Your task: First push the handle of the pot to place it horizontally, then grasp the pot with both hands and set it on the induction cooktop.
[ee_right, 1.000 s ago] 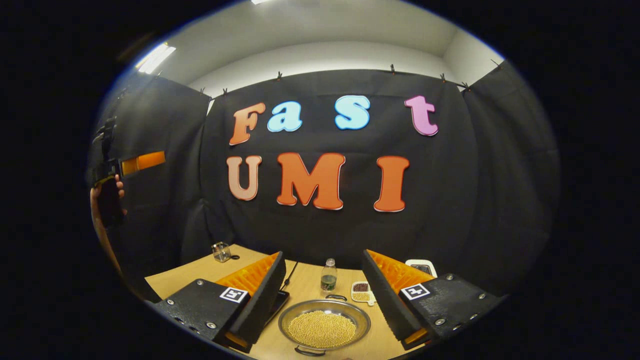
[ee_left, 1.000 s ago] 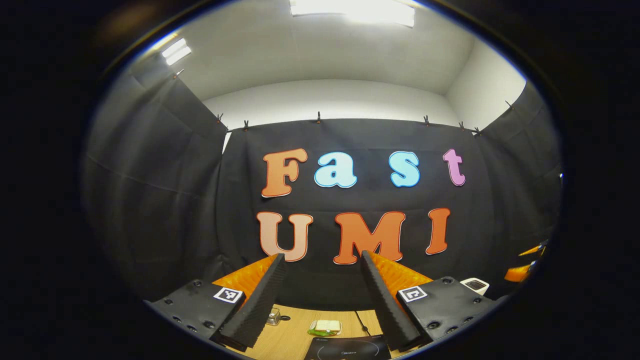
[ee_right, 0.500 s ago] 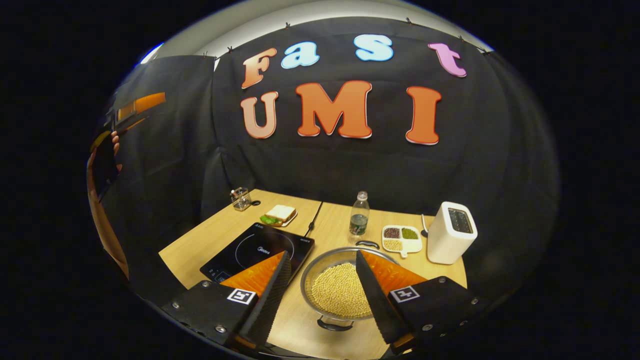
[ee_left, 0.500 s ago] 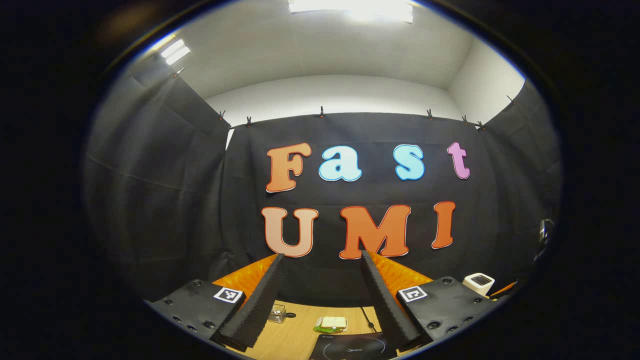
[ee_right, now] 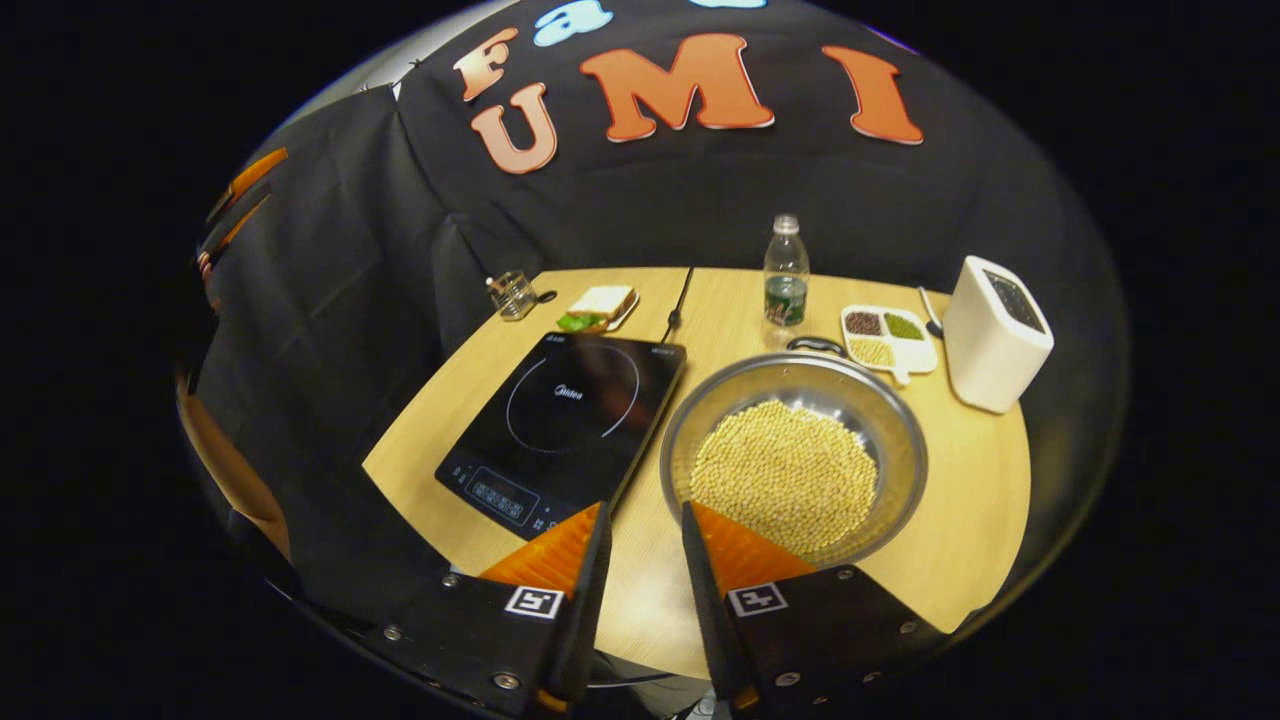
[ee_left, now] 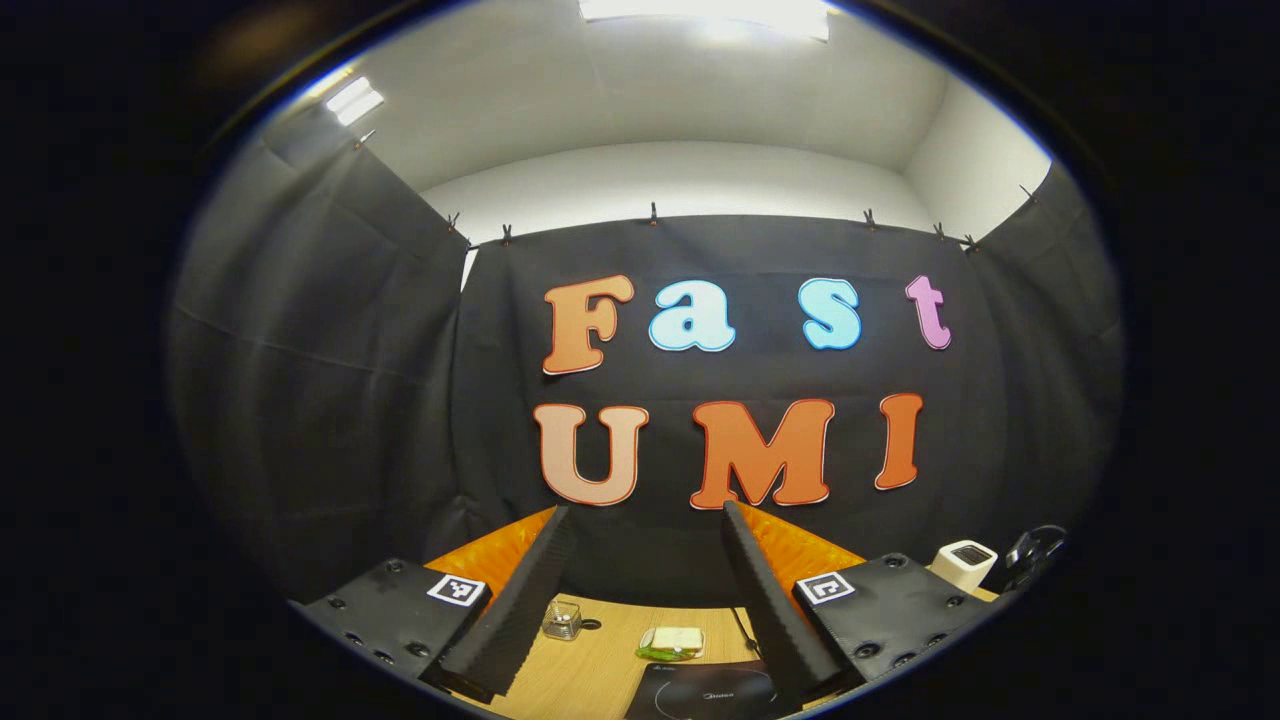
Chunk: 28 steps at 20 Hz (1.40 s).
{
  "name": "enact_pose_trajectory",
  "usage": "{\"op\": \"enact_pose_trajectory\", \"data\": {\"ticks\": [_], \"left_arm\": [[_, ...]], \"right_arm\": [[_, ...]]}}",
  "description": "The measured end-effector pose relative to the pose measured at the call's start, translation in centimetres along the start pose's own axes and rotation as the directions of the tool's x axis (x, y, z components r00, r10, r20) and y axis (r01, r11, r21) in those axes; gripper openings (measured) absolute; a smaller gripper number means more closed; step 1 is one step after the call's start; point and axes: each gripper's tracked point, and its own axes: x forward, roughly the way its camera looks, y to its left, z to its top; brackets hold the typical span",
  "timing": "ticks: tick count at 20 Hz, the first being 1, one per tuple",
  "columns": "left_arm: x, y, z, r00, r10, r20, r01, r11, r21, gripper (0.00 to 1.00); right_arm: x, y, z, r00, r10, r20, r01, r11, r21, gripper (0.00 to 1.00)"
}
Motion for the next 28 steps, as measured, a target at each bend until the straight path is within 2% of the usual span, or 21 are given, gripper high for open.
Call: {"op": "enact_pose_trajectory", "data": {"ticks": [2, 4, 7, 9, 11, 15, 19, 22, 25, 28], "left_arm": [[0.1, 0.2, -0.4, 1.0, 0.005, -0.01, -0.005, 1.0, 0.004, 0.98], [0.1, 0.2, -0.7, 1.0, 0.008, -0.018, -0.008, 1.0, 0.007, 0.98], [0.2, 0.3, -1.0, 1.0, 0.012, -0.024, -0.012, 1.0, 0.007, 0.98], [0.3, 0.4, -1.5, 0.999, 0.017, -0.033, -0.016, 1.0, 0.013, 0.99], [0.4, 0.6, -1.9, 0.999, 0.021, -0.046, -0.02, 1.0, 0.016, 0.98], [0.4, 0.9, -2.3, 0.998, 0.031, -0.062, -0.03, 0.999, 0.017, 0.98], [0.4, 1.2, -2.7, 0.997, 0.038, -0.069, -0.037, 0.999, 0.018, 0.97], [0.5, 1.2, -3.4, 0.996, 0.039, -0.079, -0.038, 0.999, 0.014, 0.97], [1.0, 1.1, -4.2, 0.994, 0.043, -0.1, -0.04, 0.999, 0.026, 0.98], [1.0, 1.0, -4.6, 0.993, 0.038, -0.113, -0.035, 0.999, 0.023, 0.98]], "right_arm": [[1.3, -0.4, -1.1, 0.999, 0.003, -0.037, -0.002, 1.0, 0.006, 0.31], [2.1, -0.2, -2.3, 0.996, 0.019, -0.09, -0.016, 0.999, 0.028, 0.26], [3.7, -0.6, -4.1, 0.988, 0.028, -0.149, -0.019, 0.998, 0.062, 0.08], [4.6, -0.5, -5.5, 0.98, 0.058, -0.191, -0.039, 0.994, 0.101, 0.02], [5.6, -0.2, -6.4, 0.972, 0.08, -0.222, -0.052, 0.99, 0.129, 0.0], [7.2, -0.9, -7.3, 0.966, 0.077, -0.248, -0.039, 0.987, 0.154, 0.0], [8.7, -2.9, -8.0, 0.965, 0.016, -0.263, 0.028, 0.986, 0.163, 0.0], [9.4, -3.5, -9.0, 0.957, 0.03, -0.288, 0.034, 0.976, 0.216, 0.0], [9.4, -3.5, -8.9, 0.956, 0.078, -0.284, 0.009, 0.957, 0.291, 0.0], [9.1, -3.9, -9.3, 0.956, 0.088, -0.28, 0.006, 0.948, 0.319, 0.0]]}}
